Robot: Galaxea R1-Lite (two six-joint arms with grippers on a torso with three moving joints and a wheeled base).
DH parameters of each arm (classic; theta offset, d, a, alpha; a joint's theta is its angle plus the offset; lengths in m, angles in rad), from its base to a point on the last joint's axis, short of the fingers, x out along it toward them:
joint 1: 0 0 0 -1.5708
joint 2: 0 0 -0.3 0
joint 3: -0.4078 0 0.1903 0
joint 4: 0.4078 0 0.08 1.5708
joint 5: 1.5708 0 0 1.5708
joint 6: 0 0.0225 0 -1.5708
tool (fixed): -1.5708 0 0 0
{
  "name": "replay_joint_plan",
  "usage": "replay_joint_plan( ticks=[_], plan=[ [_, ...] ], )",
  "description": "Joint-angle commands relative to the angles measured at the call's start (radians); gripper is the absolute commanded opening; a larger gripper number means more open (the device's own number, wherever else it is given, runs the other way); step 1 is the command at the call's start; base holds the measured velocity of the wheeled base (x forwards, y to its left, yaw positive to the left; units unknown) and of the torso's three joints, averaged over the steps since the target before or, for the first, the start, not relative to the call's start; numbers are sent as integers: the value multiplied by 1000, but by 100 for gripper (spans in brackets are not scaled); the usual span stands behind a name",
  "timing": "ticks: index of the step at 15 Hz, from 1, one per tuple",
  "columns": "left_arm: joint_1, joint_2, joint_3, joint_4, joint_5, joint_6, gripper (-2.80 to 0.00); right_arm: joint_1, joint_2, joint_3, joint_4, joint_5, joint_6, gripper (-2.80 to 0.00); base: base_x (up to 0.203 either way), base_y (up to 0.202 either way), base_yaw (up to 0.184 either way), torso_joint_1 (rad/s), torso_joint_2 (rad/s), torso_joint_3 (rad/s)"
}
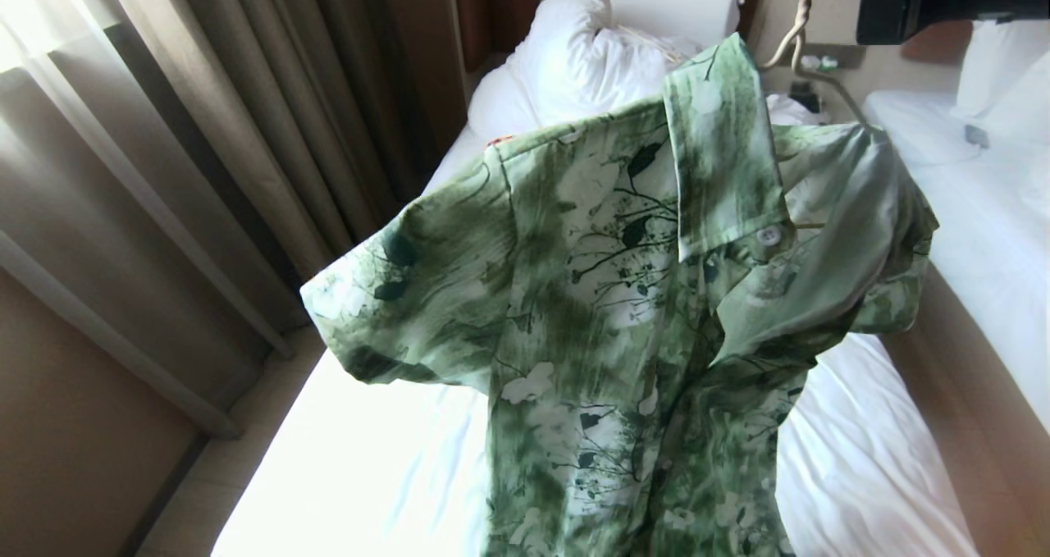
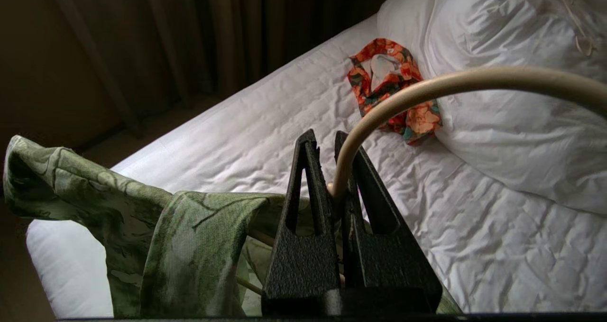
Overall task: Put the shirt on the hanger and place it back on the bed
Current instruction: Take the clothes hanger out of the clothes
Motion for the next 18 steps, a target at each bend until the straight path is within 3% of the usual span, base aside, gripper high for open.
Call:
replay_joint_plan(
  ticks=[1, 5, 9, 14, 18],
  plan=[
    [17, 7, -7, 1, -2, 0, -280, -3, 0, 5, -4, -1, -1, -280, 0, 0, 0, 167, -418, -251],
    [46, 6, -6, 1, 1, -4, -280, -4, -1, 17, -9, -1, -1, -280, 0, 0, 0, 153, -361, -215],
    [52, 6, 0, 2, -7, 2, -280, -21, -19, 68, -98, 1, -1, -280, 0, 0, 0, 81, -197, -112],
    [47, 36, -14, 7, -132, 4, -280, -27, -18, 74, -123, -48, 10, -280, 0, 0, 0, 0, 0, 0],
    [44, 174, -21, -8, -220, 4, -280, -24, -4, 48, -122, -52, 11, -280, 0, 0, 0, 0, 0, 0]
  ],
)
